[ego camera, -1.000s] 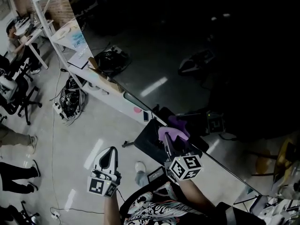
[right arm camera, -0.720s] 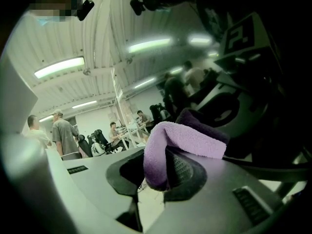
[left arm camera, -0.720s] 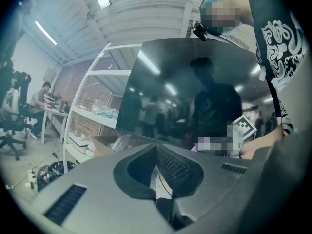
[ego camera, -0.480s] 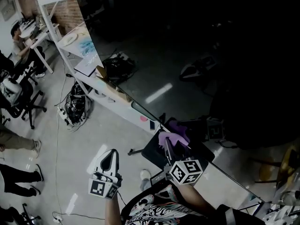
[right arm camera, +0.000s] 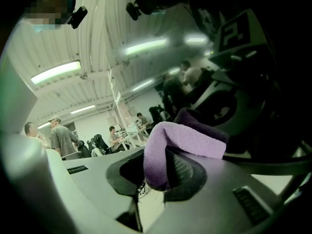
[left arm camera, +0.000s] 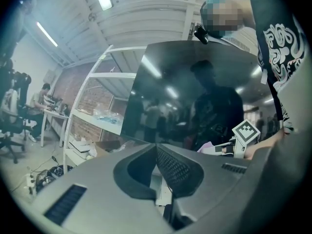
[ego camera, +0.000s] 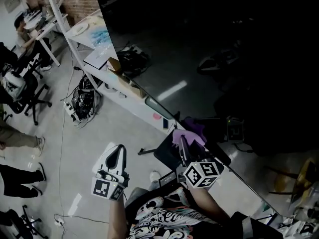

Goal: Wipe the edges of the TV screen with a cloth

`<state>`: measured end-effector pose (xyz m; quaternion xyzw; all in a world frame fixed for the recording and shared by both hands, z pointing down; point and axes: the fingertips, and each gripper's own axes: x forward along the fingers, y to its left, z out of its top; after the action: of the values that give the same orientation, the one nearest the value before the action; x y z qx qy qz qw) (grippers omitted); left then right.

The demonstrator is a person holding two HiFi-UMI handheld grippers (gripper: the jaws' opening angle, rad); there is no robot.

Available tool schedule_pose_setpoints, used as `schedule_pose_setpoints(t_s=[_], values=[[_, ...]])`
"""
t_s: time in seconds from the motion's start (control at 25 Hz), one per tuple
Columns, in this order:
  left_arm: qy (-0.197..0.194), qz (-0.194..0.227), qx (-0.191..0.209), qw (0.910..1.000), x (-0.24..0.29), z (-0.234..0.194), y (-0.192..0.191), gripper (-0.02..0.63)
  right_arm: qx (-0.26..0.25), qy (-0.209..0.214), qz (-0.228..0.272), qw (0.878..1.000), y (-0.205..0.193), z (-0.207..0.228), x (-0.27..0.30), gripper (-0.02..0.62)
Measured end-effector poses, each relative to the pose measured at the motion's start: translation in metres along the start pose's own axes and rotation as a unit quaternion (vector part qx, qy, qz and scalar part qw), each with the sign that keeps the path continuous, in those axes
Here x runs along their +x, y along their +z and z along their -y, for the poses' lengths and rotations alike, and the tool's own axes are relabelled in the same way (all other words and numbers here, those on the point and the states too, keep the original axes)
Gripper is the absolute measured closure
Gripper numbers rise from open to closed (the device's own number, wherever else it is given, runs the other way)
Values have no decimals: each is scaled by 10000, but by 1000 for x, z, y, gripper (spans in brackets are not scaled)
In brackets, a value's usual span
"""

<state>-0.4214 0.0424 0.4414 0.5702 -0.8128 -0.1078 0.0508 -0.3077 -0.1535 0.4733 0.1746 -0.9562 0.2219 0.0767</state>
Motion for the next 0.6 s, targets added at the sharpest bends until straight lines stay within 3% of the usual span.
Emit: schedule_pose_setpoints(t_s=[0.4, 0.6], values=[[-28, -230, 144, 9996, -1, -4, 6, 589, 144, 7, -17, 9999, 0, -5, 1, 492], [-264, -15, 11, 9997, 18, -25, 19, 589, 211, -126, 10, 9997, -5, -10, 22, 492]])
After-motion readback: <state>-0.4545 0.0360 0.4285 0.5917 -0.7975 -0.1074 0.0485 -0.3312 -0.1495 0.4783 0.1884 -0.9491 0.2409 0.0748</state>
